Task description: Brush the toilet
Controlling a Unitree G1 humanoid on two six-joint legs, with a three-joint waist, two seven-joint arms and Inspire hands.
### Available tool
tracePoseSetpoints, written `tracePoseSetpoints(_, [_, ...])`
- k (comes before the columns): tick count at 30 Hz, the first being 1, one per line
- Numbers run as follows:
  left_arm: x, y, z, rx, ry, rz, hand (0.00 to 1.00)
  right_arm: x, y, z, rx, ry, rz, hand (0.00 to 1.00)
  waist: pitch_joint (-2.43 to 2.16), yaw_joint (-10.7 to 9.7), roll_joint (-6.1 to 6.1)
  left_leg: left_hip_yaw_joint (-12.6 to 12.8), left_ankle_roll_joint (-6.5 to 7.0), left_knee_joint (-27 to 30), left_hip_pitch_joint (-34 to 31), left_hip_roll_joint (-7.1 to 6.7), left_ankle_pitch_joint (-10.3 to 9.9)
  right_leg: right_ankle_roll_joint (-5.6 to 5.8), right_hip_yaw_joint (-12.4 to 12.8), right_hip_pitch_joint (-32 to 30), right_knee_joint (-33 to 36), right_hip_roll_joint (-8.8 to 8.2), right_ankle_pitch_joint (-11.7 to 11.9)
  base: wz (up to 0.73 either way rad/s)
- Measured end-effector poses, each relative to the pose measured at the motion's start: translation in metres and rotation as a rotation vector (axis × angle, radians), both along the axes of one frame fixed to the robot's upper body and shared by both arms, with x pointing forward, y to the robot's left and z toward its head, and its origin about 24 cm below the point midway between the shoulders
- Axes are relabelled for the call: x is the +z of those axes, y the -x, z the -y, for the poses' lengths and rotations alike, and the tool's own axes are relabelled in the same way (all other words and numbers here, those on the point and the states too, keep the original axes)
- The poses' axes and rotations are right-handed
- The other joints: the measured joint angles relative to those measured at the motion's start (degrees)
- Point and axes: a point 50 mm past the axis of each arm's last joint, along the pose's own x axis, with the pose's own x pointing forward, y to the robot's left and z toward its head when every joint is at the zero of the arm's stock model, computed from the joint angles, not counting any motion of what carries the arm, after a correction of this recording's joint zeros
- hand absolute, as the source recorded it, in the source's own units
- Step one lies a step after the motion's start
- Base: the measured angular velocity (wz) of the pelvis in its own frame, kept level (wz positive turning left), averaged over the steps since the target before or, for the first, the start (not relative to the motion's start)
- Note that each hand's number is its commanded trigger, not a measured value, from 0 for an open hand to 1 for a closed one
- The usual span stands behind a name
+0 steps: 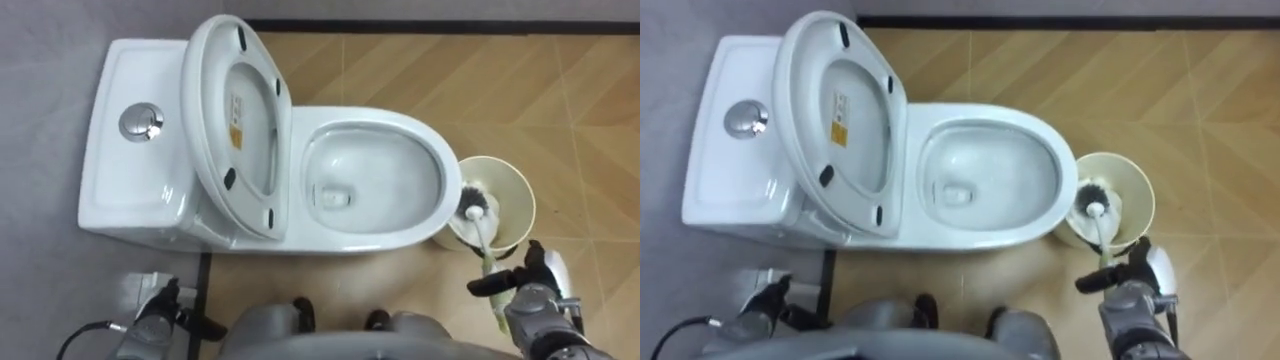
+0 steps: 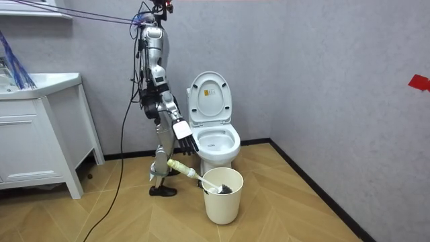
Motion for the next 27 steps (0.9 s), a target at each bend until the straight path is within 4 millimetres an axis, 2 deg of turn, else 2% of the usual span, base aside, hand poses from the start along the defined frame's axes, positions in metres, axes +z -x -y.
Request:
tracePoseSetpoints(3, [0.003,-0.015,0.004,0.004,-0.004,0.052,0.0,0.006,-0.01,0.006,-0.041,0.025,0.031,0.0,0.25,0.3,-0.01,-0.1,0.51,2.6,-5.7,-0.06,0.3,-0.18,-0.1,-6.3,3.7,-0.62,-0.3,0.01])
tracePoseSetpoints(6, [0.009,-0.034,0.008,-0.003,0.0,0.103,0.0,0.013,-0.019,0.015,-0.111,0.029,0.074,0.0,0.49,1.6,-0.25,0.1,0.82,5.1,-11.6,-0.29,0.5,-0.55,0.0,-13.0,8.0,-1.5,-1.0,-0.02])
tracePoseSetpoints(8, [0.014,-0.049,0.011,0.009,0.019,0.151,0.0,0.02,-0.029,0.021,-0.133,0.048,0.098,0.0,0.77,1.6,-0.57,0.1,0.97,6.1,-15.9,-0.93,1.4,-0.81,0.2,-18.1,10.7,-2.56,-1.6,0.09])
tracePoseSetpoints(11, [0.021,-0.064,0.012,0.022,0.019,0.212,0.0,0.027,-0.04,0.024,-0.173,0.044,0.142,0.0,1.21,1.8,-1.28,1.0,0.99,8.2,-20.8,-0.93,1.7,-1.07,1.5,-24.1,14.4,-2.93,-2.3,-0.04])
tracePoseSetpoints(15, [0.027,-0.08,0.016,0.029,0.021,0.262,0.0,0.033,-0.044,0.032,-0.218,0.042,0.17,0.0,1.25,1.5,-1.33,0.7,1.01,11.4,-26.9,-0.92,1.9,-1.84,0.9,-30.1,18.3,-3.89,-3.1,0.13])
tracePoseSetpoints(16, [0.031,-0.085,0.017,0.034,0.025,0.291,0.0,0.035,-0.046,0.035,-0.235,0.039,0.181,0.0,1.27,1.5,-1.37,0.5,0.98,12.7,-28.8,-0.92,1.8,-2.1,0.6,-31.8,19.8,-4.56,-3.6,0.13])
tracePoseSetpoints(19, [0.04,-0.098,0.022,0.012,0.014,0.359,0.0,0.043,-0.054,0.04,-0.254,0.039,0.215,0.0,1.35,1.6,-1.35,0.4,0.81,15.9,-33.4,-0.7,1.2,-2.52,0.8,-36.3,23.1,-4.66,-4.4,0.05])
tracePoseSetpoints(22, [0.05,-0.113,0.027,-0.006,0.027,0.43,0.0,0.053,-0.068,0.043,-0.252,0.041,0.258,0.0,1.62,1.8,-0.82,0.2,0.79,18.8,-37.4,-0.49,0.7,-2.94,0.8,-40.1,25.9,-4.84,-5.0,0.01])
tracePoseSetpoints(24, [0.057,-0.12,0.03,-0.013,0.043,0.475,0.0,0.059,-0.074,0.046,-0.235,0.056,0.274,0.0,1.64,2.0,-0.52,0.2,0.81,20.8,-39.6,-0.5,0.2,-3.23,0.7,-42.3,28.1,-5.48,-5.7,0.02])
tracePoseSetpoints(27, [0.067,-0.131,0.037,-0.025,0.069,0.536,0.0,0.066,-0.081,0.051,-0.225,0.072,0.302,0.0,1.72,3.1,-0.28,0.3,0.81,24.0,-43.1,-0.51,-0.6,-3.55,1.0,-46.0,31.6,-5.98,-6.7,0.02])
